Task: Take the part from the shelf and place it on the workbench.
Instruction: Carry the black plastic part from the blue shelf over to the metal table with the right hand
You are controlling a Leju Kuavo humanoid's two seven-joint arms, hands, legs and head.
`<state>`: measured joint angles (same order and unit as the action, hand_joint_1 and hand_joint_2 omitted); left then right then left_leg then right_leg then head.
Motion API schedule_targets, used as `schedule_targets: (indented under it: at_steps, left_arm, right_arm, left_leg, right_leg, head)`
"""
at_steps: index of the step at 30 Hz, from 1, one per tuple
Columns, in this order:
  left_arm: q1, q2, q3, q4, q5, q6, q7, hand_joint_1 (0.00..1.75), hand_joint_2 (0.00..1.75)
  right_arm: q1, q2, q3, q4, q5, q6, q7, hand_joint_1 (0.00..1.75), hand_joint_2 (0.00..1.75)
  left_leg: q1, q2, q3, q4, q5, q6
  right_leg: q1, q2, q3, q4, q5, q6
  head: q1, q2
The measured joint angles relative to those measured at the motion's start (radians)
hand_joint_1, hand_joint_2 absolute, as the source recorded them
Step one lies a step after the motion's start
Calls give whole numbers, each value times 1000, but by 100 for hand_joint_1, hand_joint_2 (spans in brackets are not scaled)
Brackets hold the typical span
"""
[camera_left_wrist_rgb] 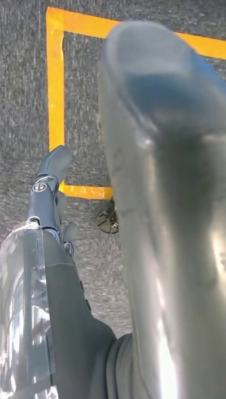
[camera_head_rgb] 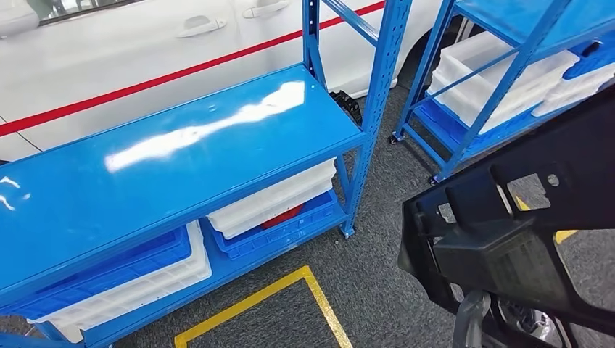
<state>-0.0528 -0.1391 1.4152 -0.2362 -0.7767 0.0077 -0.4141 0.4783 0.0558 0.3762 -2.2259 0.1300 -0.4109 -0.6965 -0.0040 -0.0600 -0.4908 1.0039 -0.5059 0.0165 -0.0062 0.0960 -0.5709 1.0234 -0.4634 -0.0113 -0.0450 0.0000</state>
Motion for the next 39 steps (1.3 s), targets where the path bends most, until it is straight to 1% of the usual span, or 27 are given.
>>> schedule_targets:
  at_steps: [1,3,4,6,7,8,9,11,13,14,17,19,21,22,23,24,25,26,27,28,30,32,34,36,37,38,39]
  left_arm:
    - [-1,-1,1,0,1,1,0,0,0]
    - [-5,-1,3,0,6,3,0,0,0]
    - [-5,-2,5,0,9,5,-2,0,0]
    - [-3,-1,9,0,13,13,-8,0,0]
    - [-2,-1,11,0,12,17,-12,0,0]
    - [-1,-1,11,0,9,20,-15,0,0]
    - [-2,-1,12,0,6,21,-18,0,0]
    - [-4,-1,12,0,-3,21,-22,0,0]
    - [-6,1,12,0,-14,18,-25,0,0]
    - [-6,3,11,0,-20,15,-27,0,0]
    - [-8,5,10,0,-37,4,-29,0,0]
    - [-7,7,8,0,-43,-4,-32,0,0]
    - [-2,10,6,0,-49,-10,-35,0,0]
    - [1,10,5,0,-51,-12,-37,0,0]
    - [3,11,4,0,-53,-14,-39,0,0]
    - [4,12,3,0,-54,-15,-40,0,0]
    - [5,14,2,0,-54,-14,-40,0,0]
    - [5,17,2,0,-54,-11,-41,0,0]
    - [5,21,2,0,-56,-8,-41,0,0]
    - [5,24,2,-1,-58,-3,-41,0,0]
    - [5,31,2,-1,-63,6,-37,0,0]
    - [3,33,1,-1,-69,13,-31,0,0]
    - [0,35,0,-1,-73,18,-28,0,0]
    - [4,35,0,-1,-76,20,-26,0,0]
    - [6,36,0,-1,-78,21,-25,0,0]
    - [8,36,0,-1,-81,23,-22,0,0]
    - [10,36,0,-1,-85,26,-20,0,0]
  right_arm:
    - [3,4,-4,0,-4,2,0,175,175]
    - [7,11,-9,2,-11,12,0,175,175]
    - [6,13,-11,4,-14,20,0,175,175]
    - [-2,17,-12,13,-17,32,0,175,175]
    - [-5,21,-14,20,-17,35,0,175,175]
    - [-7,26,-16,28,-16,37,1,175,175]
    - [-8,33,-18,34,-15,39,1,175,175]
    - [-7,44,-25,44,-12,48,2,175,175]
    - [-4,58,-34,50,-9,57,2,175,175]
    - [0,67,-39,53,-6,60,2,175,175]
    - [20,93,-55,60,4,63,2,175,175]
    - [31,108,-63,61,12,62,2,175,175]
    - [38,121,-68,63,23,54,2,175,175]
    - [41,125,-70,65,32,47,2,175,175]
    - [44,128,-72,67,41,39,2,175,175]
    - [47,130,-73,70,51,30,2,175,175]
    - [49,132,-74,73,61,19,2,175,175]
    - [49,133,-74,76,70,6,2,175,175]
    - [48,134,-74,80,81,-9,2,175,175]
    - [46,134,-74,84,91,-24,2,175,175]
    - [41,134,-70,94,110,-53,2,175,175]
    - [39,133,-63,106,130,-76,2,175,175]
    - [38,133,-57,116,147,-91,1,175,175]
    - [33,133,-53,127,156,-98,1,175,175]
    - [30,132,-52,133,158,-100,1,175,175]
    - [29,132,-51,139,159,-103,2,175,175]
    - [28,132,-50,146,159,-106,2,175,175]
  left_leg:
    - [0,8,0,-10,4,0]
    - [5,31,4,-33,17,5]
    - [9,44,5,-43,25,8]
    - [10,71,1,-47,30,12]
    - [10,85,-2,-45,31,12]
    - [10,99,-4,-43,30,11]
    - [10,112,-6,-40,29,9]
    - [13,133,-6,-31,23,0]
    - [10,149,-8,-17,13,-16]
    - [9,155,-8,-12,10,-23]
    - [11,169,-3,-8,5,-42]
    - [16,135,-20,36,-33,-51]
    - [18,87,-73,158,-107,-55]
    - [17,76,-103,225,-136,-55]
    - [17,72,-124,270,-147,-53]
    - [17,70,-127,277,-136,-49]
    - [16,66,-112,242,-106,-43]
    - [14,55,-83,178,-66,-35]
    - [12,32,-51,107,-34,-26]
    - [11,11,-27,48,-12,-18]
    - [8,-12,-10,1,-4,-10]
    - [8,7,-6,-12,5,-7]
    - [13,32,0,-32,21,1]
    - [13,62,-1,-42,29,7]
    - [11,79,-3,-42,30,8]
    - [11,95,-5,-41,29,8]
    - [11,110,-6,-40,28,6]
  right_leg:
    - [-1,10,-3,-2,5,8]
    - [2,-4,-15,14,-7,18]
    - [4,-26,-32,46,-29,23]
    - [-2,-72,-86,161,-93,31]
    - [-6,-82,-111,217,-116,36]
    - [-11,-88,-123,247,-121,42]
    - [-16,-93,-116,241,-108,48]
    - [-25,-116,-50,131,-52,56]
    - [-23,-144,7,29,-21,48]
    - [-20,-150,15,9,-19,39]
    - [-16,-126,6,10,-16,11]
    - [-18,-108,0,6,-8,-3]
    - [-16,-88,-9,6,-2,-13]
    - [-13,-75,-13,6,0,-17]
    - [-10,-62,-16,7,2,-19]
    - [-7,-48,-18,8,4,-19]
    - [-4,-34,-18,9,5,-19]
    - [-2,-19,-17,10,6,-19]
    - [-1,-7,-17,10,8,-17]
    - [0,5,-19,11,10,-14]
    - [-4,26,-26,12,17,-4]
    - [-9,41,-32,10,23,10]
    - [-4,-1,-49,39,1,18]
    - [-2,-65,-97,140,-64,24]
    - [-5,-79,-126,204,-96,28]
    - [-10,-85,-146,251,-113,33]
    - [-15,-90,-150,267,-112,38]
  head:
    - [0,0]
    - [3,0]
    - [6,0]
    - [11,0]
    - [11,0]
    - [11,0]
    - [11,0]
    - [11,0]
    - [11,0]
    - [11,0]
    - [11,0]
    - [10,0]
    - [10,0]
    - [10,0]
    - [10,0]
    - [10,0]
    - [10,0]
    - [10,0]
    - [11,0]
    - [11,0]
    - [12,0]
    - [12,0]
    - [15,0]
    - [18,0]
    - [19,0]
    - [19,0]
    - [19,0]
